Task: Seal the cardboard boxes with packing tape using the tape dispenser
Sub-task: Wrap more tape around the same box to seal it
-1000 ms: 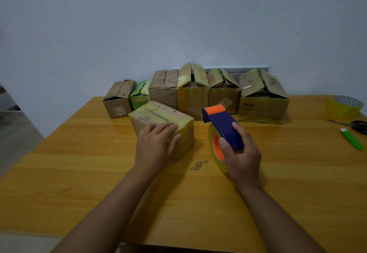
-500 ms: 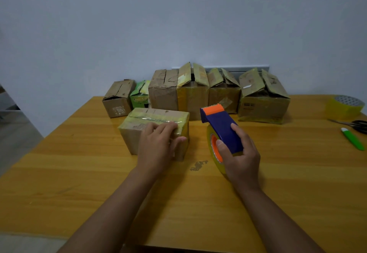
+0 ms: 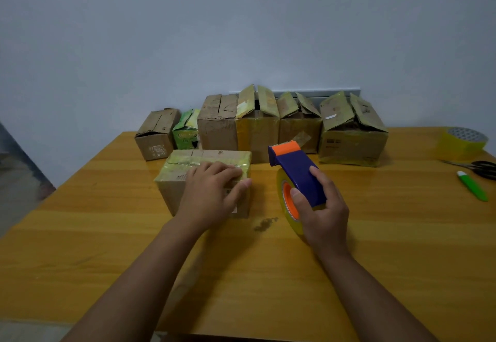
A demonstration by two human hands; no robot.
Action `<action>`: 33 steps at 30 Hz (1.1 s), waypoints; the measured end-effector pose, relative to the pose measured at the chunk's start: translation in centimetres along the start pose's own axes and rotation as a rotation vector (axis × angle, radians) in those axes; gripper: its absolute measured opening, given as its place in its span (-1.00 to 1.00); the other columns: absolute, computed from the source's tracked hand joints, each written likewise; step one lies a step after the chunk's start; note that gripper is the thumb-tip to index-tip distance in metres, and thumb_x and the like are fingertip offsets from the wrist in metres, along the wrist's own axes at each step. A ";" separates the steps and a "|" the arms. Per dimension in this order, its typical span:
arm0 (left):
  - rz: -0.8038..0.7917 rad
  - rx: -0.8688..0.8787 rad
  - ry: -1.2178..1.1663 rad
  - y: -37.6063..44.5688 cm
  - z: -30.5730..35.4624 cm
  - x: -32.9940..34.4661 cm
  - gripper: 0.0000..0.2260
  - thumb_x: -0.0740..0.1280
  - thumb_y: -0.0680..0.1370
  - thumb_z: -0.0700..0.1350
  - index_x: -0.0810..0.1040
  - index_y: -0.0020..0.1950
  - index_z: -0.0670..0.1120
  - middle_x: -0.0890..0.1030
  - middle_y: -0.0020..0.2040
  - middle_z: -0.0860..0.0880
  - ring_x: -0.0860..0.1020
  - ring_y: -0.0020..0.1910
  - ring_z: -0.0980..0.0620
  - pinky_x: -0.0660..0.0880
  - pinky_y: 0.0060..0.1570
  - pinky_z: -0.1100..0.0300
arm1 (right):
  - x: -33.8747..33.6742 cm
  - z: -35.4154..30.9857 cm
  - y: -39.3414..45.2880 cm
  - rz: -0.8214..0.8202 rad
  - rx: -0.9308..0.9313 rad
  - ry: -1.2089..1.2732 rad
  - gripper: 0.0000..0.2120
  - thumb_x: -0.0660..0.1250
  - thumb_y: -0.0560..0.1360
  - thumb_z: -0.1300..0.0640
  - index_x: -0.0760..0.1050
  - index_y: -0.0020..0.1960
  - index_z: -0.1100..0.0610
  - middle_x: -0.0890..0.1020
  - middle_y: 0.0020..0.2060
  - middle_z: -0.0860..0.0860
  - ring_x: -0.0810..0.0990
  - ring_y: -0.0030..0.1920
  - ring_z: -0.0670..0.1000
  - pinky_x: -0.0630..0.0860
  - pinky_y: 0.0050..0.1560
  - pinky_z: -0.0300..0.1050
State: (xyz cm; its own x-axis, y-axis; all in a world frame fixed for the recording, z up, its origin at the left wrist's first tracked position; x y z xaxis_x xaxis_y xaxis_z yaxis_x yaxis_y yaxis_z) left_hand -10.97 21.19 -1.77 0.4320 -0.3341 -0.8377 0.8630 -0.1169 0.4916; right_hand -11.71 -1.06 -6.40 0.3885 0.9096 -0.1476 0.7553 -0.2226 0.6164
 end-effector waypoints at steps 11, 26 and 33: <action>0.030 0.135 0.059 0.5 -0.3 -0.2 -0.59 0.14 0.57 0.21 0.64 0.15 0.02 0.62 0.00 0.03 0.45 -0.06 0.03 0.34 -0.14 0.11 | 0.1 0.1 0.0 0.000 -0.005 -0.015 -0.47 0.30 0.42 -0.21 0.33 0.35 -0.13 0.48 0.14 -0.06 0.48 0.06 -0.33 0.45 -0.13 -0.49; -0.129 -0.046 0.065 -0.5 0.0 -1.4 -0.63 0.22 0.58 0.17 0.42 0.36 0.11 0.45 0.36 0.05 0.31 0.35 -0.01 0.32 0.27 0.08 | -0.1 0.1 0.0 0.003 -0.003 -0.016 -0.48 0.30 0.41 -0.20 0.35 0.34 -0.11 0.49 0.13 -0.05 0.47 0.05 -0.35 0.44 -0.12 -0.51; -0.317 -0.106 0.407 -1.7 -2.0 -2.0 -0.45 0.12 0.60 0.22 -0.05 0.53 0.30 0.16 0.56 0.00 0.16 0.50 -0.13 0.18 0.38 -0.21 | 0.0 0.1 0.0 -0.004 0.011 -0.010 -0.47 0.30 0.40 -0.21 0.35 0.33 -0.12 0.48 0.16 -0.05 0.45 0.06 -0.39 0.42 -0.13 -0.53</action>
State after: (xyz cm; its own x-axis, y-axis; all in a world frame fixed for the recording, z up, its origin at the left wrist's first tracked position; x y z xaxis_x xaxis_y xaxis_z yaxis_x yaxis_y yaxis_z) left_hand -12.76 23.96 -1.35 0.1942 0.0954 -0.9763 0.9805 -0.0509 0.1901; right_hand -11.66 -1.08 -6.43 0.3904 0.9071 -0.1574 0.7627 -0.2229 0.6072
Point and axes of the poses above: each hand's wrist, its own y-axis towards the middle knuckle, its own x-axis out of the palm, z = x × y, the point moved 5 cm from there along y, towards the middle knuckle
